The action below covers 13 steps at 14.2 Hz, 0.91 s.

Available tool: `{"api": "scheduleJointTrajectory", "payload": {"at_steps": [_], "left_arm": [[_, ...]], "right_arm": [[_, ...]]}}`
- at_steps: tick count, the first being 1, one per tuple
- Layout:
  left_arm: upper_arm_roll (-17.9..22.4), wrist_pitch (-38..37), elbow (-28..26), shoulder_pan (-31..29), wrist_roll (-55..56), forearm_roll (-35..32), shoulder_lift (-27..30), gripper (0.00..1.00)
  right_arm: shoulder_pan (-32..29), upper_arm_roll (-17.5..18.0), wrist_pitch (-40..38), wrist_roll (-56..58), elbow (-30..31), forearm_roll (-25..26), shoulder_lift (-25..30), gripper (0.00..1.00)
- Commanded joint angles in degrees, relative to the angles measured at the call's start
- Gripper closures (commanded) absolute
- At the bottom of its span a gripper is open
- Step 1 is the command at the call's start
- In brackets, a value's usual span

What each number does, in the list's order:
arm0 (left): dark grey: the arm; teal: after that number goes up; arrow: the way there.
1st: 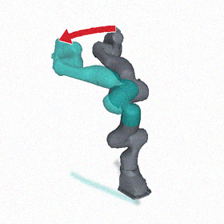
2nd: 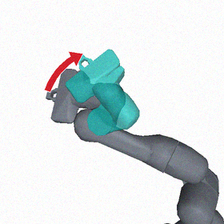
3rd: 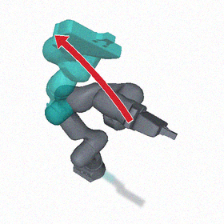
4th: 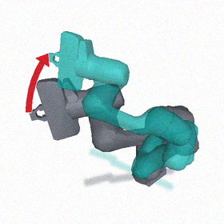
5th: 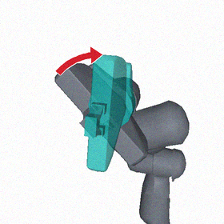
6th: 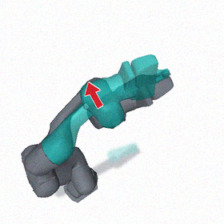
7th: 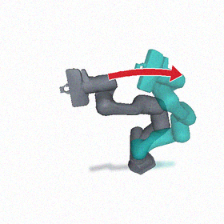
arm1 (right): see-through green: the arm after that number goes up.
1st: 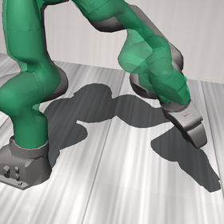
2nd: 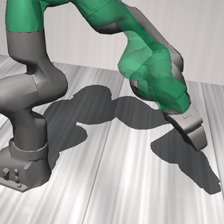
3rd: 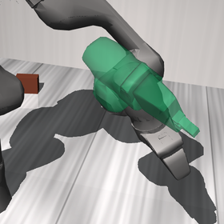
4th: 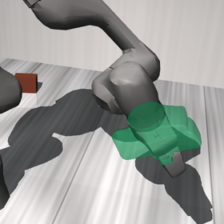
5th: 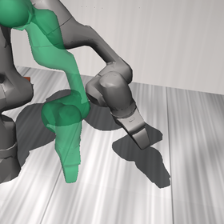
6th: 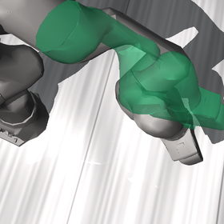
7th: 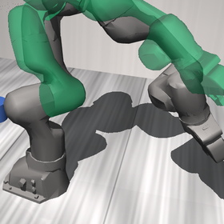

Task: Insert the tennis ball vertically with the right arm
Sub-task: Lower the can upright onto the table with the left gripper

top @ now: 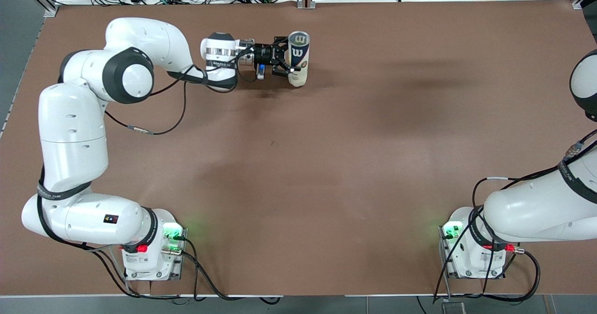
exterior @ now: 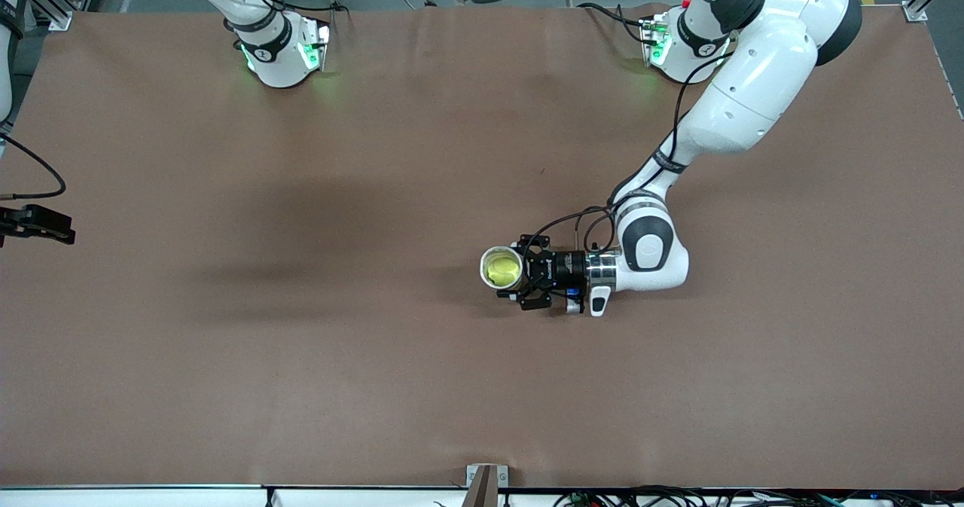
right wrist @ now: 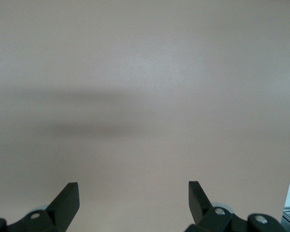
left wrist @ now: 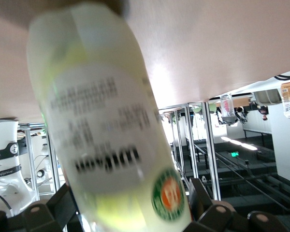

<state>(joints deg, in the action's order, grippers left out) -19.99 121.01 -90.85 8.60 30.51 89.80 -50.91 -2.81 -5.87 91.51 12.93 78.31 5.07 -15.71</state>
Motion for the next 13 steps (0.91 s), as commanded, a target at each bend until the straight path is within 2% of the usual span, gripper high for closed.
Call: {"api": "scheduleJointTrajectory", "payload": {"at_steps": [1,3,9,13], "left_arm": [[0.3,0.8,-1.3,-0.3,5.1,-4.6,4.1,0.01],[0.3,1.4,-2.5,-0.3,5.6,-6.5,6.2,0.01],[0.3,2.4,-8.2,-0.3,5.8,-10.2,11.2,0.01],[0.7,2.4,-10.0,-0.3,6.2,-11.4,13.2,0.01]], "right_arm": [[0.8,0.1,-5.4,0.4,-1.9,-4.2,0.5,0.00],[0.3,-0.4,-7.8,0.9,-1.7,-9.0,2.2,0.00],[1.0,0.0,-12.8,0.5,-1.6,-8.5,3.8,0.00],[3.6,-0.4,-12.7,0.2,0.7,-5.3,7.7,0.00]]}}
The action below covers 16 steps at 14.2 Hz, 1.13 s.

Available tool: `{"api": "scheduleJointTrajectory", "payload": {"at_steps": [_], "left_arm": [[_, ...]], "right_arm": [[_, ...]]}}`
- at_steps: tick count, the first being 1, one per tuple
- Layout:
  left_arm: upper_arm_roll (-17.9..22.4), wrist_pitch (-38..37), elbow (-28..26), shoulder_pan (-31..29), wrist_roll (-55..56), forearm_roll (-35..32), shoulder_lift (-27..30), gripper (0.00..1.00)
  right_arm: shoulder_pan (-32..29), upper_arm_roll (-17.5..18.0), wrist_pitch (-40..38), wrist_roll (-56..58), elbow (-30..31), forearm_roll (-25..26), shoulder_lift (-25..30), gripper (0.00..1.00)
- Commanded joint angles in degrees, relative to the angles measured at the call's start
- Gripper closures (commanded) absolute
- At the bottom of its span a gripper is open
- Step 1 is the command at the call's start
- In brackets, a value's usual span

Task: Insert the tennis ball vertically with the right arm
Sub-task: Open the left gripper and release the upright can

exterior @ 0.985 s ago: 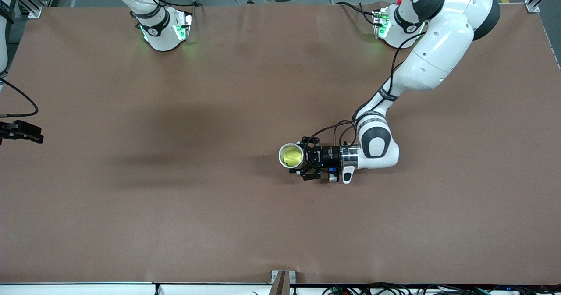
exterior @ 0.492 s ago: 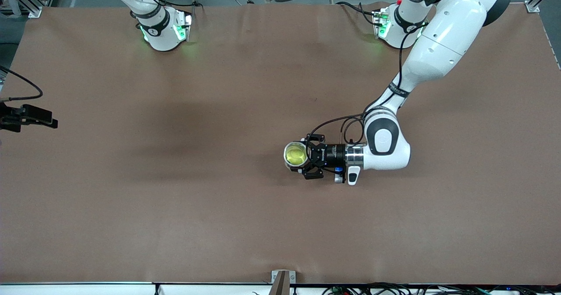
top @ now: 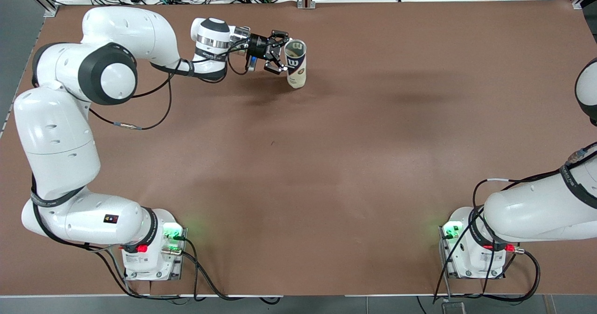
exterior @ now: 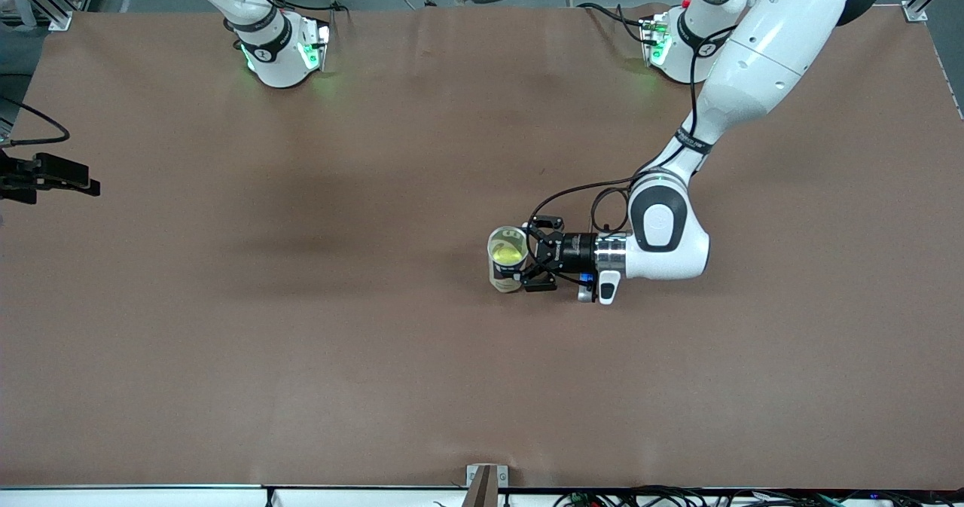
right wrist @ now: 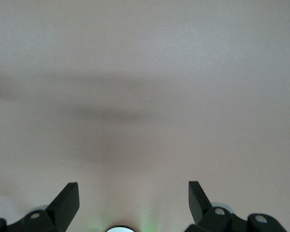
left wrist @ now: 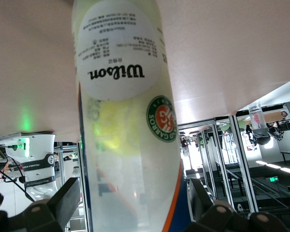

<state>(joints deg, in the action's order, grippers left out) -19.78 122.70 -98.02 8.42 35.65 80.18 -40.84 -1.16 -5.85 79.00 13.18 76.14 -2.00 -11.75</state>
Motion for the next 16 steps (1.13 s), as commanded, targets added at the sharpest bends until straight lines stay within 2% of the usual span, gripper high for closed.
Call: {"api": "scheduleJointTrajectory", "payload": {"at_steps": [1,6,10,12,16], "left_arm": [[0.4,0.7,-2.9,-0.2,2.2,-4.2,3.7,0.01],[0.6,0.7,-1.9,-1.7,5.6,-10.1,6.7,0.01],[2.2,0.7,1.8,-2.3,5.7,-16.7,7.3,0.00],[2.9,0.6,3.6,-2.6,5.6,-22.7,8.8,0.00],[3.4,-1.5,7.0,-5.7,5.6,-40.2,12.8,0.00]], "right_arm": [[2.4,-0.6,-0.1,-0.2,3.8,2.0,4.9,0.00],[2.6,-0.8,-0.3,-0.1,4.6,2.6,7.2,0.00],[0.4,-0.6,-1.0,-0.1,5.7,2.6,9.8,0.00],[0.5,-0.6,-0.5,0.0,8.0,2.6,11.8,0.00],[1.1,-0.7,0.0,0.0,10.3,2.6,13.9,0.00]]}}
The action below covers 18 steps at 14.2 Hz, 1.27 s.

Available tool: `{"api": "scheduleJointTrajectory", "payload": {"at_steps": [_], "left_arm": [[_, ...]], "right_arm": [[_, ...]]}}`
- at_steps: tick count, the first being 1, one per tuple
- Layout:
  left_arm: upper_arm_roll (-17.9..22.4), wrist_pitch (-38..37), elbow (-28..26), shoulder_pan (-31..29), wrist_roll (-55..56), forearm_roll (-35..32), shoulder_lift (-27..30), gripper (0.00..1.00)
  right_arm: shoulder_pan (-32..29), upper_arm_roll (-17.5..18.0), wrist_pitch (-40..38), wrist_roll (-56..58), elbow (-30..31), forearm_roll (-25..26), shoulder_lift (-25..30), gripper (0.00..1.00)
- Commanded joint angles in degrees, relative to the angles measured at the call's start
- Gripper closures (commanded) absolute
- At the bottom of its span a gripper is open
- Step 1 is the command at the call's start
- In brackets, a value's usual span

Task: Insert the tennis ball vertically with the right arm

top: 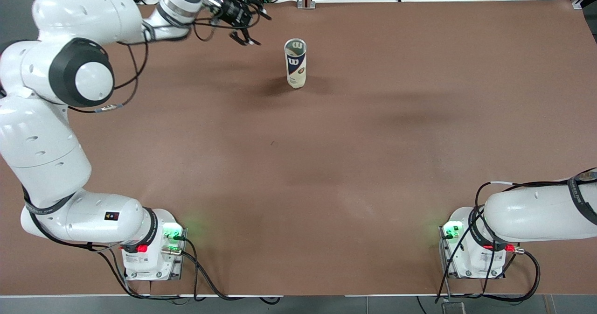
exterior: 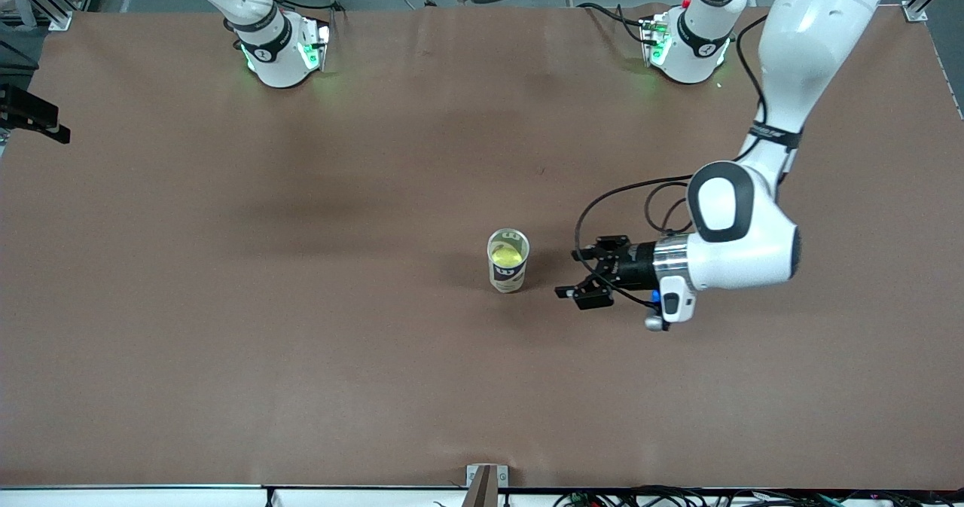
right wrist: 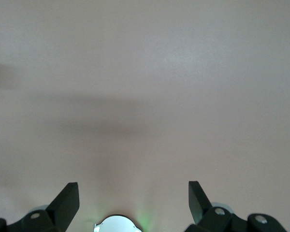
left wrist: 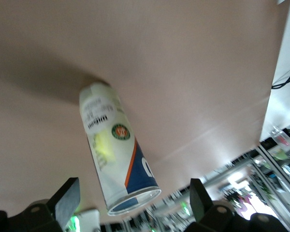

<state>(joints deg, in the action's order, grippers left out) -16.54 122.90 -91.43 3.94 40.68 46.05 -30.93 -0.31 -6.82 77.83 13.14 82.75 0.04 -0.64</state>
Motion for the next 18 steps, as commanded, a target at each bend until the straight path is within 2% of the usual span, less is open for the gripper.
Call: {"api": "scheduleJointTrajectory", "payload": {"at_steps": [1,3,8,14,18], "left_arm": [[0.2,-3.1,1.3,-2.3,0.5,-9.2,3.7,0.00],[0.3,-6.5,3.4,-3.7,0.5,-15.8,5.2,0.00],[0.4,-13.0,7.7,-6.8,-0.1,-33.3,8.8,0.00],[0.4,-18.0,7.7,-11.3,-9.9,-41.2,15.3,0.00],[0.6,-22.6,7.7,-14.6,-17.7,-41.8,19.3,0.00]], "right_arm": [[0.7,0.4,1.5,0.0,4.9,0.6,3.6,0.00],[0.8,0.5,2.9,0.2,7.3,0.7,5.6,0.00],[0.5,0.4,2.8,0.5,7.4,0.7,6.3,0.00],[0.8,0.8,3.6,0.2,7.1,0.8,6.3,0.00],[0.8,1.0,2.7,-2.6,7.0,0.3,6.4,0.00]]}}
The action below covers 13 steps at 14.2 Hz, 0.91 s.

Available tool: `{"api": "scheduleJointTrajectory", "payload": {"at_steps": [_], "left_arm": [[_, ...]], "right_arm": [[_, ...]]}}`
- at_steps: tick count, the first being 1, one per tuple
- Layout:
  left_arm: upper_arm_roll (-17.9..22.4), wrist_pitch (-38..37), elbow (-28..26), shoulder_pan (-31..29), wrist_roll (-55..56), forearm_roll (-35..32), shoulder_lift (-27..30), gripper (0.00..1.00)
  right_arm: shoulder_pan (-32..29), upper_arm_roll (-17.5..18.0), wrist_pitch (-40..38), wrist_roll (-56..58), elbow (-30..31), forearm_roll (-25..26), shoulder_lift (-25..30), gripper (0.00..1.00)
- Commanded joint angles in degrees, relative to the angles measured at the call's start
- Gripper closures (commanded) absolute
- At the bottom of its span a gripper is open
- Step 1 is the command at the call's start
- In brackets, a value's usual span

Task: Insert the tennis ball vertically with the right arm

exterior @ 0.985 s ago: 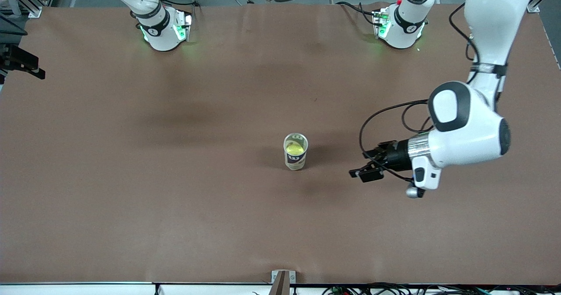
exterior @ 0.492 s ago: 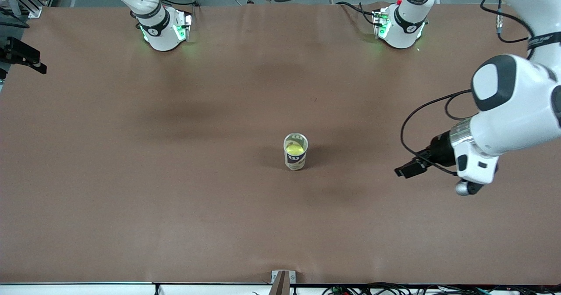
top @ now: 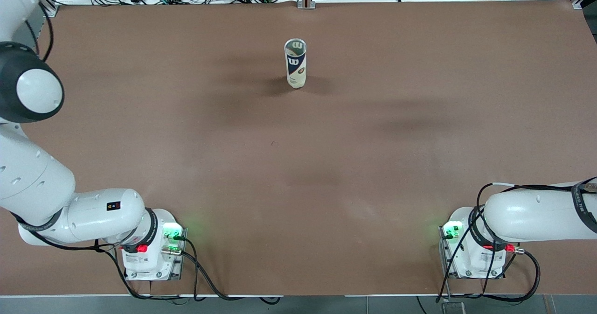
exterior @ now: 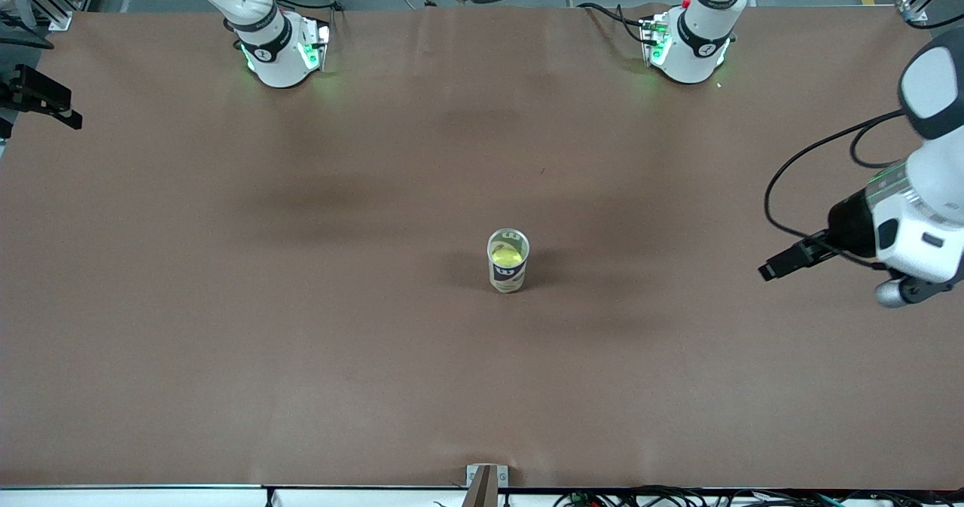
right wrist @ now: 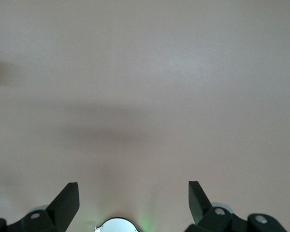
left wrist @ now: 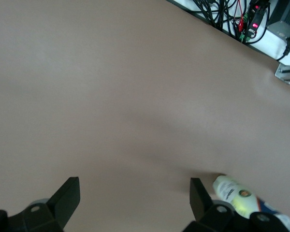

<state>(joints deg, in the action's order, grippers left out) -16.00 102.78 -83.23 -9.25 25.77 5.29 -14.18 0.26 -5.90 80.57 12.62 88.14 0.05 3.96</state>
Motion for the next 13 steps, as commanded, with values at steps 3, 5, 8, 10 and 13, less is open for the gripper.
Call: {"api": "scheduleJointTrajectory", "payload": {"at_steps": [3,5,8,10,13], "left_arm": [[0.3,-6.4,-0.6,-2.6,-8.5,-1.2,5.5,0.00],[0.1,-10.0,-1.2,-2.7,-9.5,-3.3,7.9,0.00],[0.0,-11.4,-4.1,-3.6,-12.7,-3.6,11.0,0.00],[0.1,-8.8,-7.2,-4.4,-15.2,-3.6,13.2,0.00],[0.0,-3.5,-12.8,-5.4,-16.0,-3.6,16.5,0.00]], "right_arm": [[0.0,-0.2,-0.6,-6.3,1.6,-1.1,2.3,0.00],[0.1,-0.1,-0.8,-7.5,1.4,-1.4,2.3,0.00],[0.1,-0.1,-0.7,-7.4,0.7,-1.7,2.2,0.00],[0.1,0.0,-0.7,-7.4,0.6,-2.1,2.2,0.00],[0.1,0.0,-1.1,-7.1,0.6,-2.1,2.3,0.00]]}}
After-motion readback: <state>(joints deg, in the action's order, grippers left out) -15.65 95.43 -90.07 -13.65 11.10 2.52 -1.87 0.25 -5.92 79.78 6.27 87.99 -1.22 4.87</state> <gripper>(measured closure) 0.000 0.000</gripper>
